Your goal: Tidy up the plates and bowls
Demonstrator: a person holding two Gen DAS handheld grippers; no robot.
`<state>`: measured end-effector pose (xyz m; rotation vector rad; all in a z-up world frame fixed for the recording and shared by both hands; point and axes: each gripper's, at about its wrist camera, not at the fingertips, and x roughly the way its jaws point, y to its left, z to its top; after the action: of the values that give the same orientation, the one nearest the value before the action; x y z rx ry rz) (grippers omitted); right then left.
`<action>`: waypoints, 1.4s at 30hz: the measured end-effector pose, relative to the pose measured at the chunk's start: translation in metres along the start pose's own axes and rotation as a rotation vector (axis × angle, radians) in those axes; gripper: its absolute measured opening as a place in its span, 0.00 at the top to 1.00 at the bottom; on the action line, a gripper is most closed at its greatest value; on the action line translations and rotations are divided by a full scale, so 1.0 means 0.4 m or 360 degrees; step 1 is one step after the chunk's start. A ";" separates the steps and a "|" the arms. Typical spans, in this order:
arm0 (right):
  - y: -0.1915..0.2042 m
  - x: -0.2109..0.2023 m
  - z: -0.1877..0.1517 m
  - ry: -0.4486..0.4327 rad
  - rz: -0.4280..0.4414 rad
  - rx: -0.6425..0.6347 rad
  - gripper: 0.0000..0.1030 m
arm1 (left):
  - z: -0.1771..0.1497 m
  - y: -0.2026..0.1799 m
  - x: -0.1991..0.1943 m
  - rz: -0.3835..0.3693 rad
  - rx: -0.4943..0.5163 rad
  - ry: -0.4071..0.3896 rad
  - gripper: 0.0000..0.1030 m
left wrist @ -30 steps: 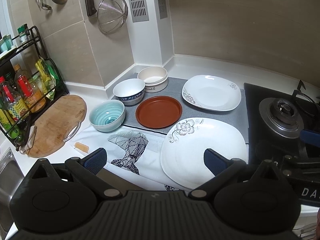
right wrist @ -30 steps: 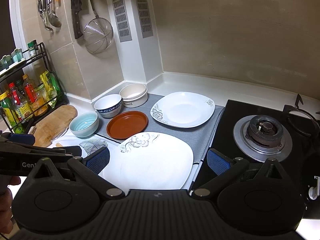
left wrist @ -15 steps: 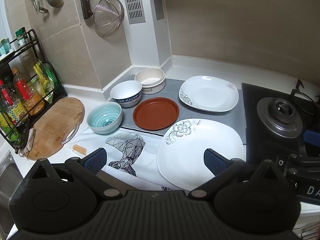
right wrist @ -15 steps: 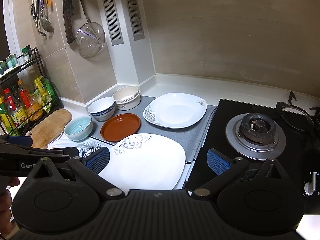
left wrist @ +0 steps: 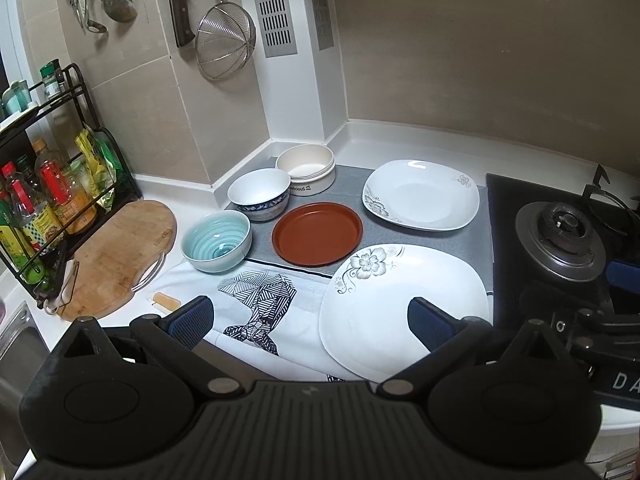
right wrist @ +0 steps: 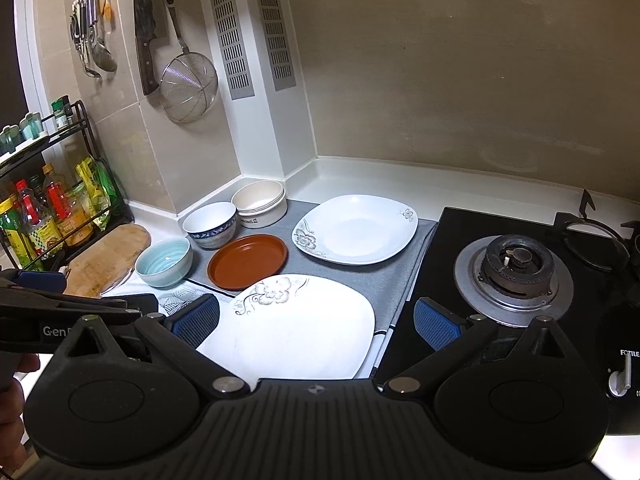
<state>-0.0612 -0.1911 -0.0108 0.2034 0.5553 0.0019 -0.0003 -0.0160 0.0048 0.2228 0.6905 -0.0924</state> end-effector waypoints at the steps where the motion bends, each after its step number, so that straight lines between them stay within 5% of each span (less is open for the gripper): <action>1: 0.001 0.000 0.000 0.0003 0.0001 0.0000 0.00 | -0.001 0.001 -0.001 0.0000 -0.0004 0.0001 0.00; 28: 0.023 0.043 0.002 0.0070 0.0011 0.0002 0.00 | 0.005 0.045 0.038 -0.0026 -0.0029 0.0056 0.00; 42: 0.020 0.163 0.018 0.0131 -0.0028 0.0179 0.00 | 0.047 0.158 0.210 -0.0252 -0.0027 0.0154 0.00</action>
<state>-0.0016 -0.1809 -0.0373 0.3090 0.6396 -0.0381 0.0860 0.0400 -0.0241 0.1565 0.8043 -0.2283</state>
